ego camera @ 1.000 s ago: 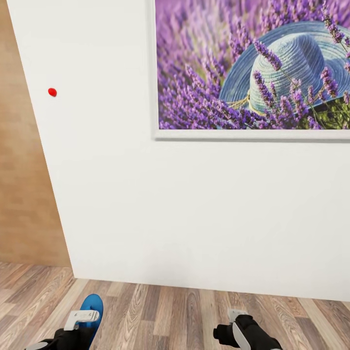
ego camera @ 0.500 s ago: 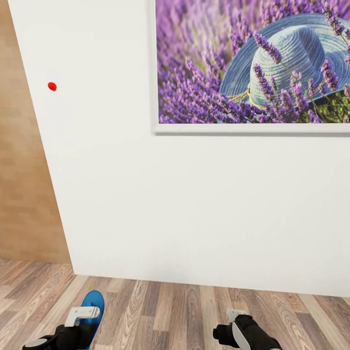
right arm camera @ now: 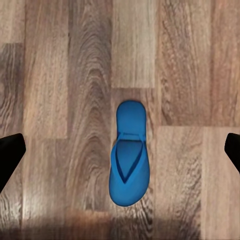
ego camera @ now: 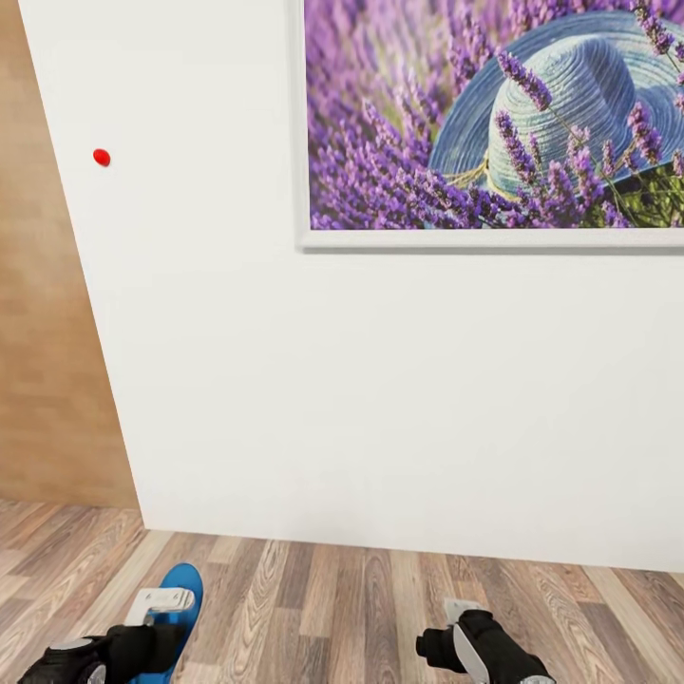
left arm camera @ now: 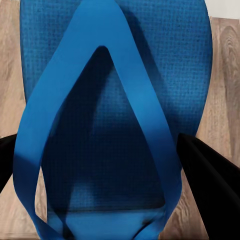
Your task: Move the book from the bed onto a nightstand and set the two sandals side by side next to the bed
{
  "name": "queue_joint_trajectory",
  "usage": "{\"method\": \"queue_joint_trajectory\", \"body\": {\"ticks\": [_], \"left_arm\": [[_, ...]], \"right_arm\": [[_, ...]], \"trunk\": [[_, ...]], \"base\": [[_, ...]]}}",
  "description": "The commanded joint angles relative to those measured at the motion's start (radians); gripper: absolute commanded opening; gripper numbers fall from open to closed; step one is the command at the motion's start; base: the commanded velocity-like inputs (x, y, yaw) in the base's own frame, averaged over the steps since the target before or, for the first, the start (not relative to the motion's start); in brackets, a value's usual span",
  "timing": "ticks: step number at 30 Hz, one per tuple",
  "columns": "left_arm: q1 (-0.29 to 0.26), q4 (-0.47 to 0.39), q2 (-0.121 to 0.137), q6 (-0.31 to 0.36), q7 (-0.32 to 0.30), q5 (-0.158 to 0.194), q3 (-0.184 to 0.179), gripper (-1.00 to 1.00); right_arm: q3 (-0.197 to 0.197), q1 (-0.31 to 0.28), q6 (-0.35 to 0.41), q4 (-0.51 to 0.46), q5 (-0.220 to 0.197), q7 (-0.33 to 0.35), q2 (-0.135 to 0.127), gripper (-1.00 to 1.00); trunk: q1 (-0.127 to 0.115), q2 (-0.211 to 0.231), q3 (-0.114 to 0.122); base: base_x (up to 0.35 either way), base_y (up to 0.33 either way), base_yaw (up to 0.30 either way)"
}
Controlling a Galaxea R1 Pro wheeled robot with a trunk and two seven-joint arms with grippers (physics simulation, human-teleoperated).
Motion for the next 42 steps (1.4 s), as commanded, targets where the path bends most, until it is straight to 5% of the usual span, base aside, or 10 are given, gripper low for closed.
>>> {"method": "queue_joint_trajectory", "body": {"ticks": [1, 7, 23, 42], "left_arm": [[-0.007, -0.002, 0.000, 0.022, -0.003, 0.002, 0.001, -1.00], [-0.046, -0.003, -0.001, 0.114, -0.003, -0.001, -0.006, -1.00], [-0.052, 0.001, -0.009, 0.127, -0.002, -0.002, 0.000, -1.00], [-0.053, 0.003, -0.010, 0.126, 0.003, -0.003, -0.001, -1.00]], "right_arm": [[-0.006, -0.002, 0.005, -0.002, 0.001, -0.003, 0.001, 1.00], [-0.006, -0.012, 0.008, -0.001, 0.001, -0.006, 0.001, 1.00], [-0.008, -0.023, 0.010, 0.001, 0.001, -0.008, 0.000, 1.00], [-0.009, -0.031, 0.011, 0.009, 0.001, -0.028, 0.002, 1.00]], "trunk": [[0.004, -0.008, -0.004], [0.027, -0.050, -0.023], [0.088, -0.162, -0.073], [0.097, -0.166, -0.147]], "base": [[0.000, 0.000, 0.000], [0.000, 0.000, 0.000], [0.000, 0.000, 0.000], [0.000, 0.000, 0.000]]}}
